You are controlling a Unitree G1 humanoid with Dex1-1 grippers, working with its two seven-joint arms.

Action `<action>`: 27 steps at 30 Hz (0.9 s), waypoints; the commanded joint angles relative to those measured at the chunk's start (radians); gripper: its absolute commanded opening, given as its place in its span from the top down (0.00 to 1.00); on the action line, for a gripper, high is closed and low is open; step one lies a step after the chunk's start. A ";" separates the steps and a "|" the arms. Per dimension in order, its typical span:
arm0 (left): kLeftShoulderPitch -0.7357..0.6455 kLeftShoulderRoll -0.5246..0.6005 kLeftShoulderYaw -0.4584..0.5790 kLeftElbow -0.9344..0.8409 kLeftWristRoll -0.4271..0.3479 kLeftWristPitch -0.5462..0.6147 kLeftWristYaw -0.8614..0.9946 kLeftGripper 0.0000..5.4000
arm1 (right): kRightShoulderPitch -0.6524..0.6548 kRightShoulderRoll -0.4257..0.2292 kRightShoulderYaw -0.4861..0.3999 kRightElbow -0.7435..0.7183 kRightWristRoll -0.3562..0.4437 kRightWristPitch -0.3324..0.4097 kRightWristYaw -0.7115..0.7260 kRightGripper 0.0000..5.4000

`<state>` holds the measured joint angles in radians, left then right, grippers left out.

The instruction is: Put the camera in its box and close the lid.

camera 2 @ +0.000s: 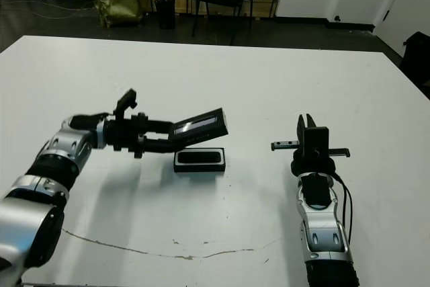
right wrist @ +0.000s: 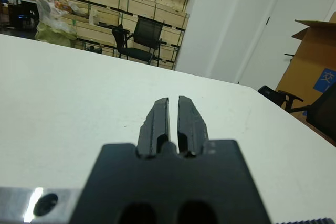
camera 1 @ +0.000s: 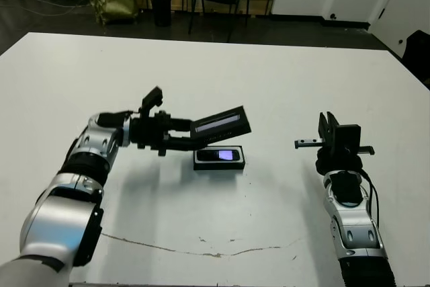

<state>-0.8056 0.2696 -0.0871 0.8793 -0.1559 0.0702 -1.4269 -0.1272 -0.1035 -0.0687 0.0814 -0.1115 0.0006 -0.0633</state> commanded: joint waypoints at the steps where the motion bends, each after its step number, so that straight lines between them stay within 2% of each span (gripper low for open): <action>1: -0.019 0.020 -0.011 -0.043 -0.003 0.043 -0.012 0.55 | 0.017 -0.007 0.000 -0.011 -0.008 0.039 -0.004 1.00; 7: -0.025 0.036 -0.038 -0.134 -0.007 0.151 -0.020 0.55 | 0.020 -0.003 -0.003 -0.022 -0.003 0.066 -0.005 1.00; 12: -0.010 0.079 -0.123 -0.263 0.066 0.187 0.027 0.55 | 0.026 -0.001 -0.005 -0.029 0.004 0.060 -0.003 1.00; 16: 0.009 0.105 -0.173 -0.341 0.101 0.192 0.052 0.55 | 0.026 0.003 -0.002 -0.042 -0.009 0.100 -0.014 1.00; 20: 0.038 0.122 -0.206 -0.422 0.139 0.171 0.113 0.55 | 0.024 0.006 -0.005 0.006 0.003 0.025 -0.014 1.00; 25: 0.059 0.132 -0.239 -0.499 0.174 0.171 0.173 0.55 | 0.025 0.008 -0.007 0.014 0.011 0.002 -0.013 1.00; 27: 0.067 0.131 -0.247 -0.526 0.178 0.186 0.192 0.55 | 0.025 0.008 -0.006 0.008 0.009 0.016 -0.016 1.00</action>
<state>-0.7529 0.3902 -0.3207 0.3667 0.0073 0.2423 -1.2475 -0.1080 -0.0929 -0.0682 0.0771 -0.1033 0.0040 -0.0754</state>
